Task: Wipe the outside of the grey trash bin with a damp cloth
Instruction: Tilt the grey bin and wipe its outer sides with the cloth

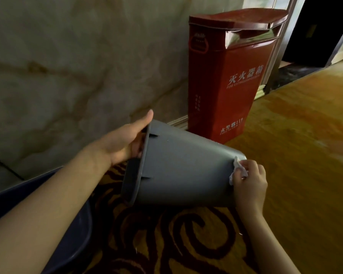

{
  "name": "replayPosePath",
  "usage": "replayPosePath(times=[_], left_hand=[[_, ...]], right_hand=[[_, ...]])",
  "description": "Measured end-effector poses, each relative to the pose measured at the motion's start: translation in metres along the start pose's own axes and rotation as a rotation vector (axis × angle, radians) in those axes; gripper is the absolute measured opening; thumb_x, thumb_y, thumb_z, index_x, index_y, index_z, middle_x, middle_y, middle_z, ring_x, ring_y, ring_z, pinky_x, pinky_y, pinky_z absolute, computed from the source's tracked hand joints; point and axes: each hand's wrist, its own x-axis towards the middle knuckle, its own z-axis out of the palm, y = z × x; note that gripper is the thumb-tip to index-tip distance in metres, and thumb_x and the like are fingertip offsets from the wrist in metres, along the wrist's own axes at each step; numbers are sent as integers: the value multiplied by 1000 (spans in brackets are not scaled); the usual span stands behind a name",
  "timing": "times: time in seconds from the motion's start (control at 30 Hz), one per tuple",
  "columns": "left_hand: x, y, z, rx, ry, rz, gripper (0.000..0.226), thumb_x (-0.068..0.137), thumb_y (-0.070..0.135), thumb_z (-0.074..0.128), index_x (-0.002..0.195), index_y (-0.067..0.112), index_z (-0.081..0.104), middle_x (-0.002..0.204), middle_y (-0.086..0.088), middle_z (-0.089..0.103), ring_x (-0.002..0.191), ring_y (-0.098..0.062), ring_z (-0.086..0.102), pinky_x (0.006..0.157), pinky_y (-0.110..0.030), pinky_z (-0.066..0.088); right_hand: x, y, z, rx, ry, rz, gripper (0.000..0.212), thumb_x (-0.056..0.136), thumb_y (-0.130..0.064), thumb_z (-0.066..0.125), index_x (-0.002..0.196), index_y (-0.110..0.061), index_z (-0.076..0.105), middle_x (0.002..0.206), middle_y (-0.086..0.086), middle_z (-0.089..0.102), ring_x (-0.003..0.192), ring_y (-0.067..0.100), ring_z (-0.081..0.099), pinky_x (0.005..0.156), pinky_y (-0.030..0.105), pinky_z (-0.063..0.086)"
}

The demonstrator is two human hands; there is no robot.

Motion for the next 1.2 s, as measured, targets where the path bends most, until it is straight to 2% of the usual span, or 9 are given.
replayPosePath(times=[0.13, 0.27, 0.37, 0.5, 0.67, 0.8, 0.93, 1.03, 1.2], left_hand=[[17, 19, 9, -1, 201, -116, 46, 86, 52, 46, 89, 10, 64, 76, -6, 75, 72, -17, 72, 63, -31, 56], [15, 19, 12, -141, 212, -114, 41, 92, 42, 43, 87, 5, 62, 65, -8, 74, 59, -18, 72, 48, -29, 56], [14, 17, 17, -207, 139, -121, 47, 94, 42, 38, 91, 2, 62, 69, -10, 75, 63, -19, 73, 52, -32, 58], [11, 17, 21, -264, 72, -128, 51, 95, 43, 32, 92, 1, 62, 73, -11, 74, 66, -19, 72, 61, -30, 59], [8, 13, 18, -249, 143, -127, 50, 96, 40, 32, 90, 0, 62, 71, -11, 74, 67, -19, 71, 55, -29, 58], [5, 14, 16, -255, 205, -124, 45, 96, 38, 36, 96, 0, 60, 86, -13, 69, 65, -19, 72, 51, -29, 58], [4, 16, 17, -262, 197, -122, 43, 96, 36, 36, 100, 0, 58, 84, -14, 72, 63, -19, 73, 51, -30, 58], [4, 18, 21, -249, 199, -122, 42, 96, 36, 37, 95, 1, 59, 69, -10, 75, 63, -19, 73, 51, -29, 57], [5, 20, 26, -214, 212, -129, 42, 96, 38, 35, 102, 2, 56, 91, -12, 65, 83, -22, 64, 59, -33, 56]], right_hand=[[-4, -8, 1, 39, -14, 29, 14, 89, -6, 54, 103, -4, 59, 106, 15, 57, 88, 16, 48, 62, 22, 37], [-12, -43, -2, 147, -20, -49, 10, 87, -7, 58, 97, -8, 60, 97, 7, 56, 85, 15, 53, 62, 10, 34], [-26, -96, 10, 236, -123, -302, 12, 85, -5, 61, 95, -10, 61, 95, 3, 55, 81, 7, 47, 69, 3, 36], [-39, -142, 31, 280, -249, -441, 11, 85, -7, 58, 95, -11, 57, 97, -4, 44, 86, 10, 45, 71, 16, 40], [-24, -112, 36, 205, -161, -356, 13, 85, -7, 56, 98, -10, 58, 97, -3, 43, 90, 18, 48, 75, 26, 37], [7, -56, 24, 66, -78, -68, 16, 88, -6, 54, 103, -7, 57, 106, 13, 52, 94, 24, 51, 76, 37, 45], [13, -25, 5, 54, -4, 127, 15, 91, -10, 52, 105, -5, 58, 109, 13, 56, 91, 13, 49, 69, 18, 37], [-9, -57, 2, 136, -65, -110, 10, 89, -9, 56, 98, -10, 59, 98, 5, 57, 77, 4, 47, 60, 8, 34], [-66, -124, 12, 284, -431, -520, 16, 86, -11, 57, 99, -19, 57, 102, -5, 50, 88, 4, 48, 72, 16, 44]])
